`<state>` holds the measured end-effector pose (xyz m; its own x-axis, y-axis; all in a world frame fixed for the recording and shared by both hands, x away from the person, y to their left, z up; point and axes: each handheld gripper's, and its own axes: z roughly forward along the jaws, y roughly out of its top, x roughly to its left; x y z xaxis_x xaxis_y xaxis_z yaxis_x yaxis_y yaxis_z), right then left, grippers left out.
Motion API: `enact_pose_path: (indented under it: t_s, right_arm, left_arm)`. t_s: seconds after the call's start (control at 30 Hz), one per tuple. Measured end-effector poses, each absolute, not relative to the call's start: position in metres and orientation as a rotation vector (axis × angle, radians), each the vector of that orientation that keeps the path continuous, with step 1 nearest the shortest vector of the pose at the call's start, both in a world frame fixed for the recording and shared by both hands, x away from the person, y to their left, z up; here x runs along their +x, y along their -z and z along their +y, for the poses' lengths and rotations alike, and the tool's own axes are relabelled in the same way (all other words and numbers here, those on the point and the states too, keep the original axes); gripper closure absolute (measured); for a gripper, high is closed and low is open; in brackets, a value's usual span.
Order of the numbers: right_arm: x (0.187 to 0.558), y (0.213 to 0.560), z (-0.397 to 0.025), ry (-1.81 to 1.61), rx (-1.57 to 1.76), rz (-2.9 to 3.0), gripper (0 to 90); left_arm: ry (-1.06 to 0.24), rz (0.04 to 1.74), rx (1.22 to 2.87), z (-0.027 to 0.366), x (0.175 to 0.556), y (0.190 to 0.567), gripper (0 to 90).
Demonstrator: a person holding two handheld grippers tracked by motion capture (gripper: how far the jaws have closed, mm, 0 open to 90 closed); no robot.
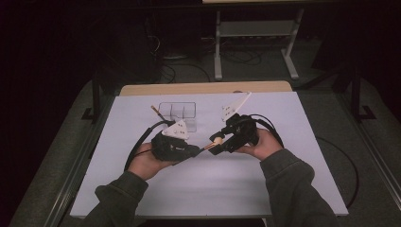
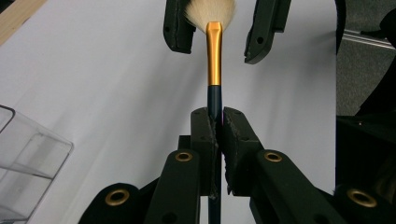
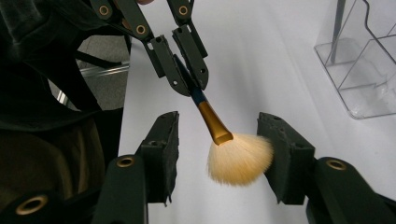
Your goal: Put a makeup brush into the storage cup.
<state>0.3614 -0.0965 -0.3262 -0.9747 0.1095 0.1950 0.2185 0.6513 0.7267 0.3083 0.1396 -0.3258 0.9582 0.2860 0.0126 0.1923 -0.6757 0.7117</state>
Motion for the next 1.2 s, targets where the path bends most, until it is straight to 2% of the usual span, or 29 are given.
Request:
enact_pose_path:
  t_s: [0.4,0.93,1.2]
  right_arm:
    - [0.3612,0.3251,-0.099,1.239,-0.241,-2.695,62.6]
    - [0.3624,0.3243,-0.102,1.242,-0.24,-2.681,73.6]
    - [0.363,0.3237,-0.1017,1.251,-0.221,-2.676,76.3]
  left_arm:
    - [-0.15,0.308,2.348,0.1364,0.3076,0.3276,83.5]
    - [-0.148,0.293,2.345,0.134,0.3062,0.3282,83.5]
    - [-0.156,0.284,2.346,0.1343,0.3048,0.3274,83.5]
